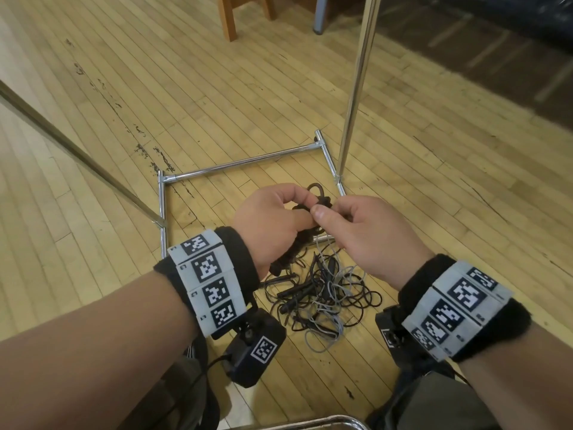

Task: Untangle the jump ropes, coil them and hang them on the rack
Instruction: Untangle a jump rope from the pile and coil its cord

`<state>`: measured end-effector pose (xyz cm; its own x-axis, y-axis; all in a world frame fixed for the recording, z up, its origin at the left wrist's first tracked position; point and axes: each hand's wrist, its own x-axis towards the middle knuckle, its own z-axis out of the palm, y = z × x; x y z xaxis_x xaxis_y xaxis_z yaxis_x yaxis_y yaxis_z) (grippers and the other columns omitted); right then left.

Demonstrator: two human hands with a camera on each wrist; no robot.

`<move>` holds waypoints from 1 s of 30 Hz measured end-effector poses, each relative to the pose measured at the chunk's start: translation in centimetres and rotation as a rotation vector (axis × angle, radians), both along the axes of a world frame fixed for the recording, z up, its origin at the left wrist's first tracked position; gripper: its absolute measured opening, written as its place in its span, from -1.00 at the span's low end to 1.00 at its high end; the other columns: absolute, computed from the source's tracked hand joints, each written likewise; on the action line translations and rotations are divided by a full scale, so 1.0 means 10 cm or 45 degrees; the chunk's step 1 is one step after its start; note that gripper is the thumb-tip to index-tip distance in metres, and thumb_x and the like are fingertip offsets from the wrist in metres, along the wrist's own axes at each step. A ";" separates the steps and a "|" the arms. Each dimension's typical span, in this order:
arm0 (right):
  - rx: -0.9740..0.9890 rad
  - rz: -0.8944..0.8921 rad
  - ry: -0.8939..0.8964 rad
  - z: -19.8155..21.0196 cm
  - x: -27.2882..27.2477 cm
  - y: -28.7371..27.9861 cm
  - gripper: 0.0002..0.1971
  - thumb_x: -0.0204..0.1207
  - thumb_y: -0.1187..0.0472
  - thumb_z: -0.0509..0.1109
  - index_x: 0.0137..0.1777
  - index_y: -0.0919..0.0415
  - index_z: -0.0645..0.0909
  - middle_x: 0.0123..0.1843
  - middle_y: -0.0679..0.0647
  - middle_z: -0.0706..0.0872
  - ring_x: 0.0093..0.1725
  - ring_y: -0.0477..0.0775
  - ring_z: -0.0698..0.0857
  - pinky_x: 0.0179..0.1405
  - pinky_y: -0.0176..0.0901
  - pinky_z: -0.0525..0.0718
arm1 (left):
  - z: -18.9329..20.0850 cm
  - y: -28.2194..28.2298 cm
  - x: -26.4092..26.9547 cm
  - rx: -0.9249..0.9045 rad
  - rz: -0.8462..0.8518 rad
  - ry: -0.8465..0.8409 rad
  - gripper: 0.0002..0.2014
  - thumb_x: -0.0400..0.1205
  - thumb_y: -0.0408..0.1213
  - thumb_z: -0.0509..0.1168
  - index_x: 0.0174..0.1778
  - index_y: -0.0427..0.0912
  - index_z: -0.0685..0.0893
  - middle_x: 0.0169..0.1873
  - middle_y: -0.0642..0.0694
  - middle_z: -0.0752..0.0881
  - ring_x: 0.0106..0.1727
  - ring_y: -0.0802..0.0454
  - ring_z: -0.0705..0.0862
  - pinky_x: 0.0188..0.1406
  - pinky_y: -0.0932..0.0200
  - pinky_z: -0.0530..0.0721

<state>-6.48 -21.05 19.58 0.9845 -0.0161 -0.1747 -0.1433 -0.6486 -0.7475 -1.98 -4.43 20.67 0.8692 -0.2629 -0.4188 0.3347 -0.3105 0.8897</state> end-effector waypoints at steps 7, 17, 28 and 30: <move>0.001 0.038 0.012 -0.03 0.01 -0.03 -0.58 0.73 -0.05 0.33 -0.37 0.09 0.61 -0.57 -0.16 0.57 -0.54 -0.19 0.50 -0.48 -0.20 0.44 | -0.02 -0.01 -0.05 0.004 -0.082 -0.095 -0.80 0.55 -0.51 0.55 -0.18 -0.08 0.83 0.40 0.16 0.74 0.27 -0.20 0.81 0.38 -0.37 0.72; 0.144 0.144 -0.107 0.05 0.02 -0.09 -0.66 0.69 0.06 0.34 -0.29 0.22 0.64 -0.47 -0.04 0.48 -0.47 -0.13 0.42 -0.44 -0.16 0.40 | -0.03 0.12 0.16 -0.051 -0.245 -0.069 -0.84 0.44 -0.36 0.59 -0.20 -0.01 0.80 -0.17 -0.17 0.88 -0.13 -0.23 0.87 -0.07 -0.13 0.86; 0.420 -0.095 0.093 0.03 0.02 -0.02 -0.61 0.69 -0.11 0.33 -0.17 0.19 0.69 -0.43 0.03 0.48 -0.50 -0.04 0.38 -0.43 -0.06 0.39 | 0.00 0.13 0.15 -0.008 -0.233 -0.140 -0.89 0.64 -0.42 0.53 0.01 -0.15 0.81 -0.03 -0.29 0.87 0.01 -0.49 0.84 0.02 -0.53 0.82; 0.306 -0.080 0.091 0.02 0.02 0.00 -0.56 0.71 -0.15 0.33 -0.16 0.24 0.67 -0.43 0.03 0.49 -0.49 -0.03 0.41 -0.40 -0.03 0.43 | 0.00 0.12 0.12 -0.001 -0.201 -0.138 -0.89 0.64 -0.39 0.54 -0.03 -0.08 0.81 0.01 -0.28 0.87 0.02 -0.58 0.81 -0.02 -0.64 0.77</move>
<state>-6.31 -21.02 19.78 0.9679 -0.0263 -0.2498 -0.2354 -0.4414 -0.8659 -0.79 -3.27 20.72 0.8571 -0.3997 -0.3250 0.1845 -0.3509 0.9181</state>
